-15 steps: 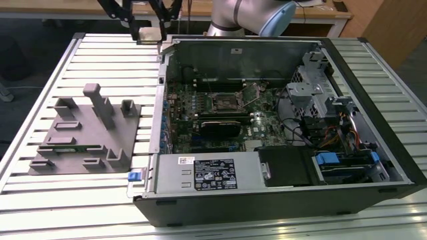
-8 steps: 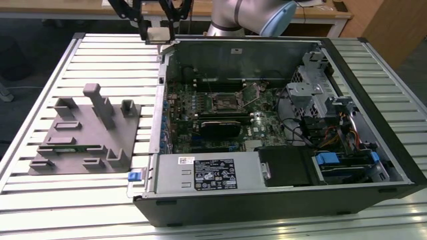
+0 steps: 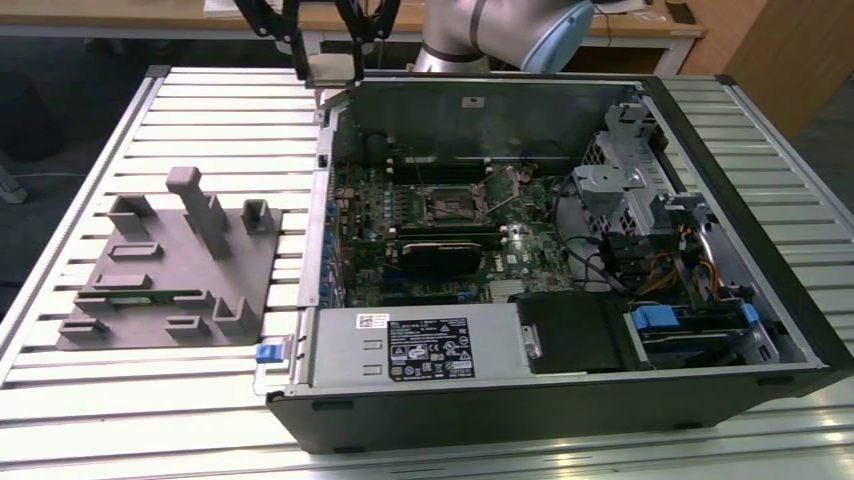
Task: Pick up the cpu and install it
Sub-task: 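Pick up the cpu and move it towards the insertion slot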
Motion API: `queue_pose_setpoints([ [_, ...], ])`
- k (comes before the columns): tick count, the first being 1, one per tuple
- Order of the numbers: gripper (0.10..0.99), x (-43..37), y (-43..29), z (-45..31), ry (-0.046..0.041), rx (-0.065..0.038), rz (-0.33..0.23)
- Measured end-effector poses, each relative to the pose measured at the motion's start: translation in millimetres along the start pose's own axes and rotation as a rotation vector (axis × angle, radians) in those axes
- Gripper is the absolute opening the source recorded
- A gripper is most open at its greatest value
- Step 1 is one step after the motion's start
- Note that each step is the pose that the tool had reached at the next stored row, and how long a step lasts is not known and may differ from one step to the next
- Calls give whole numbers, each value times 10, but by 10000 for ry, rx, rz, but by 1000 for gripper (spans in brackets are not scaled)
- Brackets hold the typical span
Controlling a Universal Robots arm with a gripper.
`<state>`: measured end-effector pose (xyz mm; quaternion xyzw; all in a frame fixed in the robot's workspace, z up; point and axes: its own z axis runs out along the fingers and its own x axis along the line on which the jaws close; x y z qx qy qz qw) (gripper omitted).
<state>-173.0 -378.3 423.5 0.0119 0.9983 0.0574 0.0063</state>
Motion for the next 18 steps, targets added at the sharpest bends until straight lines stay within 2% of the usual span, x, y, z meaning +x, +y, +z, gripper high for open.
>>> queue_pose_setpoints([
  [14, 541, -180, 47, 28, 2, -1, -15],
  [18, 541, -254, 49, 32, 1, -1, -15],
])
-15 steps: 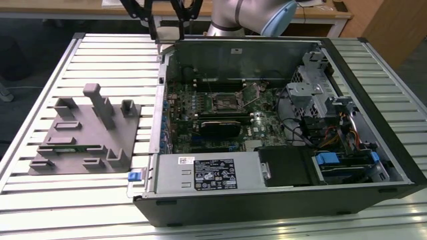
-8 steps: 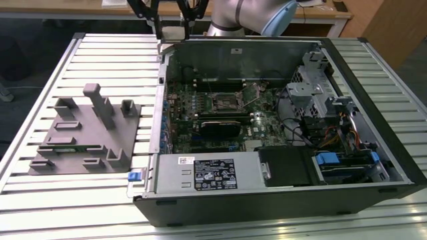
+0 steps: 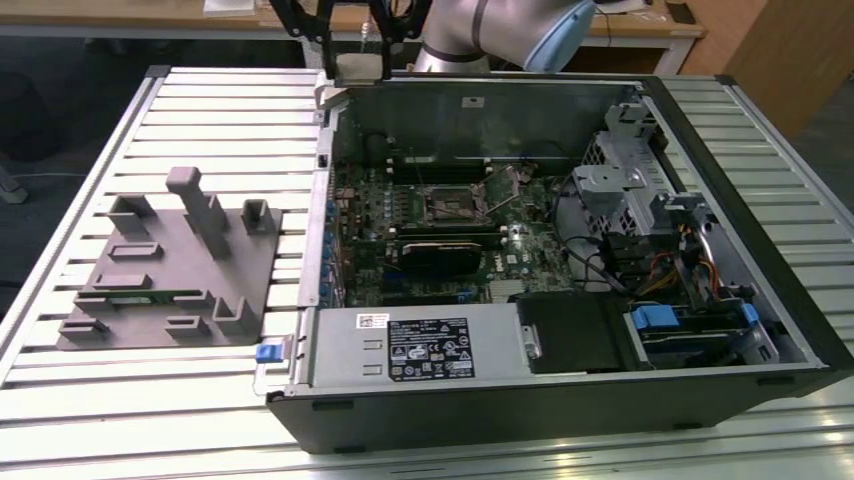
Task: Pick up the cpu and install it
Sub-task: 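Pick up the cpu and move it towards the insertion slot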
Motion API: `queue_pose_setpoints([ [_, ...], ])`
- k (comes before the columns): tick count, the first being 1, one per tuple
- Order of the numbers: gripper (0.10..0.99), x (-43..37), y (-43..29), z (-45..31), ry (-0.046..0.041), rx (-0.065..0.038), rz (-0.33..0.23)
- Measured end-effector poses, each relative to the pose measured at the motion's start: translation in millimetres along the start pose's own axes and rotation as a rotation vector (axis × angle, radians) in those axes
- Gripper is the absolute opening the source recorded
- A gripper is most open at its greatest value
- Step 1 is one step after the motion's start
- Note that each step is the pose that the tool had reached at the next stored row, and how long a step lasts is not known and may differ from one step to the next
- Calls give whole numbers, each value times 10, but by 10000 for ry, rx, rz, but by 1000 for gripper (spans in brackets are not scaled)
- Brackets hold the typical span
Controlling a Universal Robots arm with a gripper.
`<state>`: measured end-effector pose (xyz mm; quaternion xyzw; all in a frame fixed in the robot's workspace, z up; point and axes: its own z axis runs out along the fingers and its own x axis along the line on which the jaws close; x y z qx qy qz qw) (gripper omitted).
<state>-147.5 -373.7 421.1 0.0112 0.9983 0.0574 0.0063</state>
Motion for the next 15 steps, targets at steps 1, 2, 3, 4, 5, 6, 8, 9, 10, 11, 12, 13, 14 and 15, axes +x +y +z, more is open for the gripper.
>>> queue_pose_setpoints([
  [1, 541, -22, 1, 1, 1, 1, 0],
  [2, 541, -46, 2, 2, 0, 0, 0],
  [3, 541, -76, 4, 3, 1, 1, 0],
  [4, 541, -104, 6, 4, 1, 1, 0],
  [5, 541, -133, 8, 6, 1, 1, 0],
  [6, 541, -163, 11, 7, 0, 0, 0],
  [8, 541, -231, 15, 11, 1, 0, -1],
  [9, 541, -262, 16, 13, 0, 0, 0],
  [10, 541, -290, 17, 14, 0, 0, 0],
  [11, 541, -316, 18, 16, 0, 0, 0],
  [12, 541, -341, 18, 17, 1, 0, -1],
  [13, 541, -365, 19, 18, 1, 1, -1],
  [14, 541, -391, 19, 20, 0, 0, 0],
  [15, 541, -415, 20, 20, 1, 1, 0],
])
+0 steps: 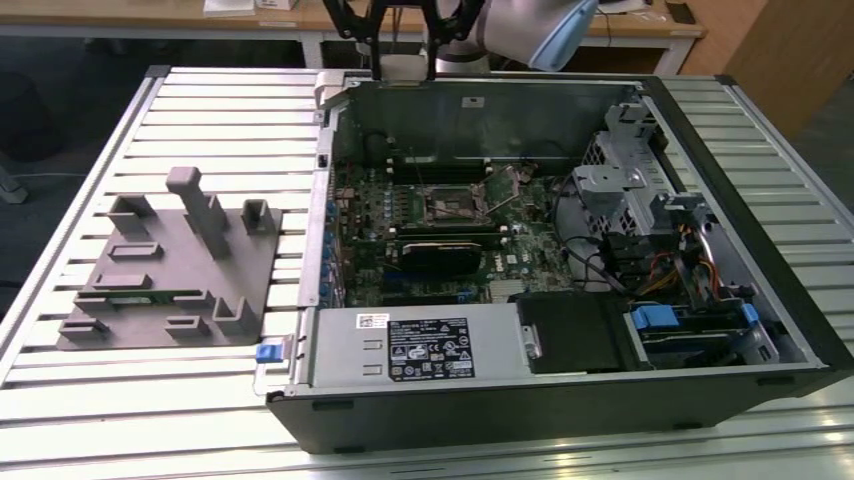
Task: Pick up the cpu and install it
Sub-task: 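Pick up the cpu and move it towards the insertion slot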
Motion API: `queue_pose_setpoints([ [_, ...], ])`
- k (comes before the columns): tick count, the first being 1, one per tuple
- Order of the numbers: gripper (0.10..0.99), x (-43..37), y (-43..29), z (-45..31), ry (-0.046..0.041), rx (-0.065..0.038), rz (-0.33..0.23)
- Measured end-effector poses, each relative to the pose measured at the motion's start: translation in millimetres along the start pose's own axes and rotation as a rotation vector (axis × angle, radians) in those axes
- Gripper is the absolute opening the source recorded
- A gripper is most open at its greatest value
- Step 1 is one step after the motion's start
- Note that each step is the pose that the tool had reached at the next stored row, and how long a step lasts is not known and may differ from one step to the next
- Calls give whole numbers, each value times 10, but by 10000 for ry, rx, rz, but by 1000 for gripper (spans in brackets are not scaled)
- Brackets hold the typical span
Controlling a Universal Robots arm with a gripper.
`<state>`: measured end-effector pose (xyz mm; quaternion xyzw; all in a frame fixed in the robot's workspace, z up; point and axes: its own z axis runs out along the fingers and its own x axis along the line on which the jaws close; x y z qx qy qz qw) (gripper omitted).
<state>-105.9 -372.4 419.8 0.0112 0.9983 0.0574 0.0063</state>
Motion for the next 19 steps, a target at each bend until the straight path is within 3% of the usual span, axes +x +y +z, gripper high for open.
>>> queue_pose_setpoints([
  [14, 541, -334, 6, 13, 0, 0, 0],
  [15, 541, -430, 8, 19, 0, 0, 0],
  [19, 541, -486, 9, 22, -1, -1, -1],
])
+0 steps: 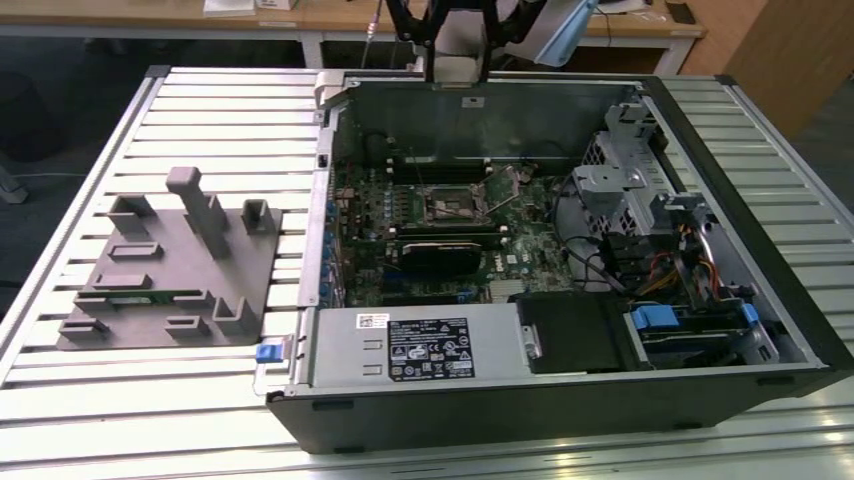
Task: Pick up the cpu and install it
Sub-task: 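Pick up the cpu and move it towards the insertion slot, then place the cpu into insertion slot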
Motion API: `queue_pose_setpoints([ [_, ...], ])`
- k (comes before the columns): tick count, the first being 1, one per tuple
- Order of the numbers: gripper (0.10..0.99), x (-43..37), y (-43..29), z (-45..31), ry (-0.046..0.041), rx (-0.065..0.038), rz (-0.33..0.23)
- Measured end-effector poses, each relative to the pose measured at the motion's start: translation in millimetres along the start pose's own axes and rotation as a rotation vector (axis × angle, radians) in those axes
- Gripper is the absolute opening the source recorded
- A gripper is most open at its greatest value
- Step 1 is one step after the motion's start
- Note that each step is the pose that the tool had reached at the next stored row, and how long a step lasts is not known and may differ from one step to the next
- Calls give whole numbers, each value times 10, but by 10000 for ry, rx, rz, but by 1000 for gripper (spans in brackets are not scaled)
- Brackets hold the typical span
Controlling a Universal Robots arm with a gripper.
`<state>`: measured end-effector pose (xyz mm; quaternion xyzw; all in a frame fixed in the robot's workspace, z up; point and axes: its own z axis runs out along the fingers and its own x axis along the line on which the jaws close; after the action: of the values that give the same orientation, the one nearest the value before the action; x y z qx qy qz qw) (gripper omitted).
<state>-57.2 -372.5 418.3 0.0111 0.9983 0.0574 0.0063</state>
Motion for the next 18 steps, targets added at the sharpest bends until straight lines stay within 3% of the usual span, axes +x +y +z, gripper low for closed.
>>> queue_pose_setpoints([
  [11, 541, -53, 1, 2, -8, 8, 65],
  [18, 541, -53, 4, 7, -125, 19, 1082],
])
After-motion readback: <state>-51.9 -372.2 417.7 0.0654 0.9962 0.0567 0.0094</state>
